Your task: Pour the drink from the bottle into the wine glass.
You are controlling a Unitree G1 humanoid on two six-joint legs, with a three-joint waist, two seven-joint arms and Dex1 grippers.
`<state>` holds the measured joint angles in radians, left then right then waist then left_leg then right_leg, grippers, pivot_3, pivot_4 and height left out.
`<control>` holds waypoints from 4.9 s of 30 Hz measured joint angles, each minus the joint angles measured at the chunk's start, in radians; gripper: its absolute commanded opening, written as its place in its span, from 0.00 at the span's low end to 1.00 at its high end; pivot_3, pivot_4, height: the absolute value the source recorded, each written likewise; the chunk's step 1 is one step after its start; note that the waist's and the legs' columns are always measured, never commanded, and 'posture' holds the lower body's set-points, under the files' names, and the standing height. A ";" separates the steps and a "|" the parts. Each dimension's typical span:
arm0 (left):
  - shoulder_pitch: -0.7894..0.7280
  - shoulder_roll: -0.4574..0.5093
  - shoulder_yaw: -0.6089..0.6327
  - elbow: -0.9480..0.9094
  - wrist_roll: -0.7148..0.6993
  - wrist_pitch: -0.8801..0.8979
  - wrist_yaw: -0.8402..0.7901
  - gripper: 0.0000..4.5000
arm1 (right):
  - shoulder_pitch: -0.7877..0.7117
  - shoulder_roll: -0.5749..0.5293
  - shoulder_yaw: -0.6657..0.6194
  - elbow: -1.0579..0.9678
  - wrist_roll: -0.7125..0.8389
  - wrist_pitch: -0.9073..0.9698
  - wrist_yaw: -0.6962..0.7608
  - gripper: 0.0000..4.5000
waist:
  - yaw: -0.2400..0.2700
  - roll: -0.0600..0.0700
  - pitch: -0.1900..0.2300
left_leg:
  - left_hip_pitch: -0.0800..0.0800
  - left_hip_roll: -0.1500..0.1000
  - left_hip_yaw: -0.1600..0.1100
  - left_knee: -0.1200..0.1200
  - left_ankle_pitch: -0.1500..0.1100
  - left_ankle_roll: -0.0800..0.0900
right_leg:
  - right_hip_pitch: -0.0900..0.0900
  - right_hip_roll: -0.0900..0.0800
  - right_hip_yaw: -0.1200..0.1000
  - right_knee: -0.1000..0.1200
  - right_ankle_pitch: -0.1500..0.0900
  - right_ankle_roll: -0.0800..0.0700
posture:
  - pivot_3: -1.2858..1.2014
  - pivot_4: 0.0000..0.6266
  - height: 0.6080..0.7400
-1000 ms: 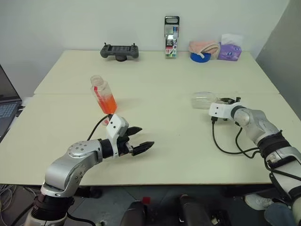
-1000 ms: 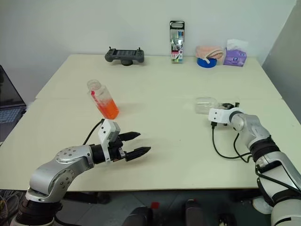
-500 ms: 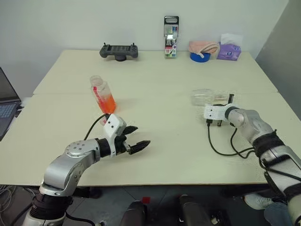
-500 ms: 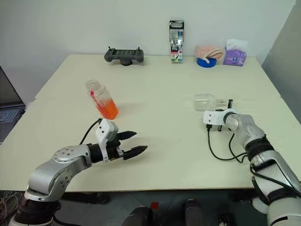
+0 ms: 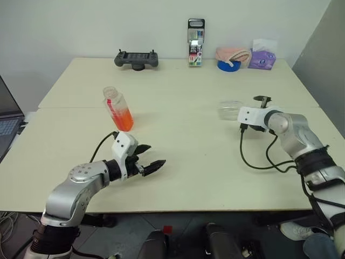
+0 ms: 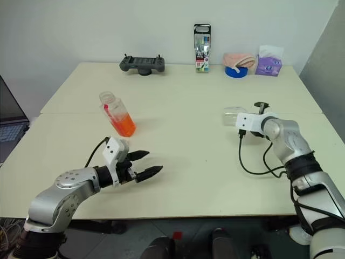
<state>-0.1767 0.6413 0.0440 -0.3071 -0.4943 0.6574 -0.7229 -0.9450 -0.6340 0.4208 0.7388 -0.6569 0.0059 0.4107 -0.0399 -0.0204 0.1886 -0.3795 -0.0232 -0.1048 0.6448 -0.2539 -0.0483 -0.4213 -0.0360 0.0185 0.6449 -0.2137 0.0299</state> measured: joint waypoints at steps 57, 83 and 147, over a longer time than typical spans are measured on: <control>0.367 0.052 0.437 -0.371 -0.376 0.139 0.168 1.00 | 0.346 0.659 -0.345 -0.384 0.811 0.158 -0.003 0.06 | 0.004 -0.001 -0.005 | 0.006 0.018 0.000 -0.003 -0.002 -0.002 | 0.000 0.019 -0.001 0.003 -0.003 -0.012 | 0.52 0.24 1.00; 0.220 0.062 0.304 -0.271 -0.286 0.117 0.157 1.00 | 0.473 0.589 -0.277 -0.410 0.680 -0.032 -0.051 0.05 | 0.009 -0.003 -0.008 | 0.017 0.017 -0.001 -0.005 -0.002 -0.003 | 0.012 0.018 -0.002 0.001 -0.010 -0.016 | 0.52 0.24 1.00; -0.282 -0.131 0.238 0.495 0.190 -0.468 0.305 1.00 | 0.036 -0.223 -0.476 -1.063 1.313 0.900 0.588 0.99 | 0.014 -0.002 0.000 | 0.000 0.016 -0.002 -0.003 -0.003 -0.004 | -0.003 0.016 -0.004 0.000 -0.006 -0.007 | 0.52 0.24 1.00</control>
<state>-0.4584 0.5106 0.2825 0.1879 -0.3043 0.1896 -0.4179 -0.9093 -0.8572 -0.0548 -0.3244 0.6556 0.9060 0.9986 -0.0262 -0.0221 0.1888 -0.3798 -0.0075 -0.1067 0.6422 -0.2567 -0.0520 -0.4240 -0.0200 0.0142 0.6445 -0.2200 0.0228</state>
